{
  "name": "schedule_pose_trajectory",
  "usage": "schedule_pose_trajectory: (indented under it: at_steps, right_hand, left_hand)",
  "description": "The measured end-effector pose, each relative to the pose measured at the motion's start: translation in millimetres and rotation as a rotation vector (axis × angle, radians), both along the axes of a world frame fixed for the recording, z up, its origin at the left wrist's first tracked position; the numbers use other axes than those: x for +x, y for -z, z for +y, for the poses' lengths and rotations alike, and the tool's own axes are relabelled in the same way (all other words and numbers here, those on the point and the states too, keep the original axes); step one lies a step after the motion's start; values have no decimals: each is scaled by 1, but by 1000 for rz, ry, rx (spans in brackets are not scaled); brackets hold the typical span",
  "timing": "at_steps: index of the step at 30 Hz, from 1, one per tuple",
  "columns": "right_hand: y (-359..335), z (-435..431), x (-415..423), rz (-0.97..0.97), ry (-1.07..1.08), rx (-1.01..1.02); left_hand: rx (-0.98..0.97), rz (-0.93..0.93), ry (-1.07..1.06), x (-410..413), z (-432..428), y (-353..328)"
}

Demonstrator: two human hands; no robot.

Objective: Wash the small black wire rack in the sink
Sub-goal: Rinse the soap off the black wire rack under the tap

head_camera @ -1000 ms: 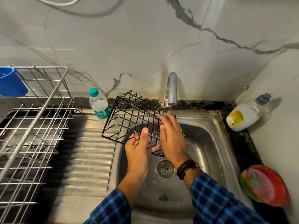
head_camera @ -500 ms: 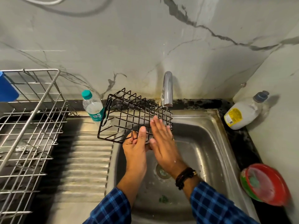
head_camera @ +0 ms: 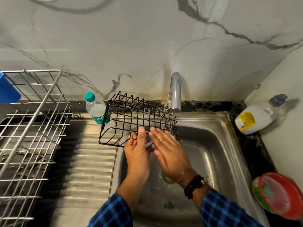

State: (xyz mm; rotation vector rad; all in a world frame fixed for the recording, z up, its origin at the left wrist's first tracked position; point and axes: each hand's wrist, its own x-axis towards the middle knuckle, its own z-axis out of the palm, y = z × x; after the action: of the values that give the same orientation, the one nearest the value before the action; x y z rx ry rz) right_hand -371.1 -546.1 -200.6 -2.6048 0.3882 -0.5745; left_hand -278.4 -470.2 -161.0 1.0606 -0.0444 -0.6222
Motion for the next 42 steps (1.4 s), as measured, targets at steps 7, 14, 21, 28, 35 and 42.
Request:
schedule_pose_trajectory:
  at_steps: [7, 14, 21, 28, 35, 42]
  right_hand:
    - [-18, -18, -11, -37, 253, 11]
    - [-45, -57, -7, 177, 74, 85]
    - [-56, -47, -23, 152, 125, 327]
    - [-62, -41, -3, 237, 326, -74]
    - [-74, -64, -4, 314, 109, 94]
    - [-79, -75, -17, 271, 173, 88]
  left_hand:
    - [-34, -5, 63, -14, -3, -15]
    - [37, -180, 189, -26, 2, -17]
    - [-30, 1, 141, -18, 5, -17]
    - [24, 21, 139, -18, 2, -14]
    - [-8, 47, 174, -15, 3, -17]
    - [-18, 126, 185, -31, -7, -29]
